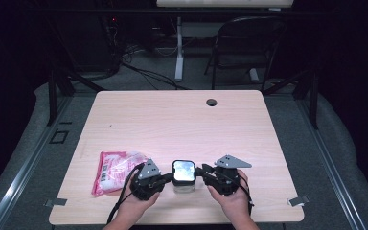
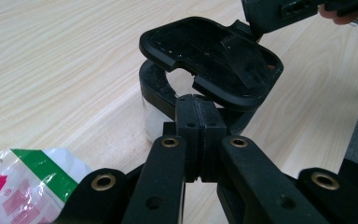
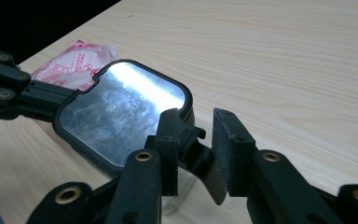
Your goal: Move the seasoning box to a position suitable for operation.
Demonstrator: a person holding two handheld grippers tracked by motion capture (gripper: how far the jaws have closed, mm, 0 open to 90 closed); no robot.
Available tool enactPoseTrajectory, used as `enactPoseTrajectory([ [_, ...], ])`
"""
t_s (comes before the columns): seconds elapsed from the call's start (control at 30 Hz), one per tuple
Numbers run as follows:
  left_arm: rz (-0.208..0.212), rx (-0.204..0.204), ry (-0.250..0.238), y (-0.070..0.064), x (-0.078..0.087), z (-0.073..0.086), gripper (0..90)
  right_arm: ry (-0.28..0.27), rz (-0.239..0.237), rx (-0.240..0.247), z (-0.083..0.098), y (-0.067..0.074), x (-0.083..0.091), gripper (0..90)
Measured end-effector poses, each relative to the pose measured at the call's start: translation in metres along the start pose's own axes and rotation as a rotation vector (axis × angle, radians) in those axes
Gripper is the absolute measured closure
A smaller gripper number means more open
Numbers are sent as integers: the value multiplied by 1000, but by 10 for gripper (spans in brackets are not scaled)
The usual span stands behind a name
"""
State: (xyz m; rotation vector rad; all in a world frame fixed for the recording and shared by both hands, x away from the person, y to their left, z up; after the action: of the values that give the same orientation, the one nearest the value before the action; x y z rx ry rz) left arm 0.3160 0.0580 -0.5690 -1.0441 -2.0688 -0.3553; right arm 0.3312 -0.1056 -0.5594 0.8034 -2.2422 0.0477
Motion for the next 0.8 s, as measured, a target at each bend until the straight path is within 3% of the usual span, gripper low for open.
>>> enactPoseTrajectory([
  [0.1,-4,-9,0,0,-1,-2,899,-5,10,21,0,0,3,673],
  [0.37,-12,-14,-18,-3,1,-7,872,-7,-22,83,0,11,15,554],
  [0.5,-13,-22,-28,-4,3,-11,855,38,-36,130,6,20,12,513],
  [0.8,-10,-30,-49,-7,5,-20,834,50,-48,193,8,35,8,446],
])
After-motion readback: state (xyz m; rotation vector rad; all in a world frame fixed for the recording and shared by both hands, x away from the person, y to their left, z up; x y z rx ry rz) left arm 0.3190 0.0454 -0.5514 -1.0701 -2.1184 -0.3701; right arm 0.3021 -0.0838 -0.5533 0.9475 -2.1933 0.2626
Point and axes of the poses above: each handheld gripper's, and its own axes: x roughly backward along the jaws, z roughly out of its underside, y roughly to its left, the point moved 8 cm from there along -x, roughly forward along the jaws, and after that the axes turned 11 degrees about y, right-handed, at the moved point
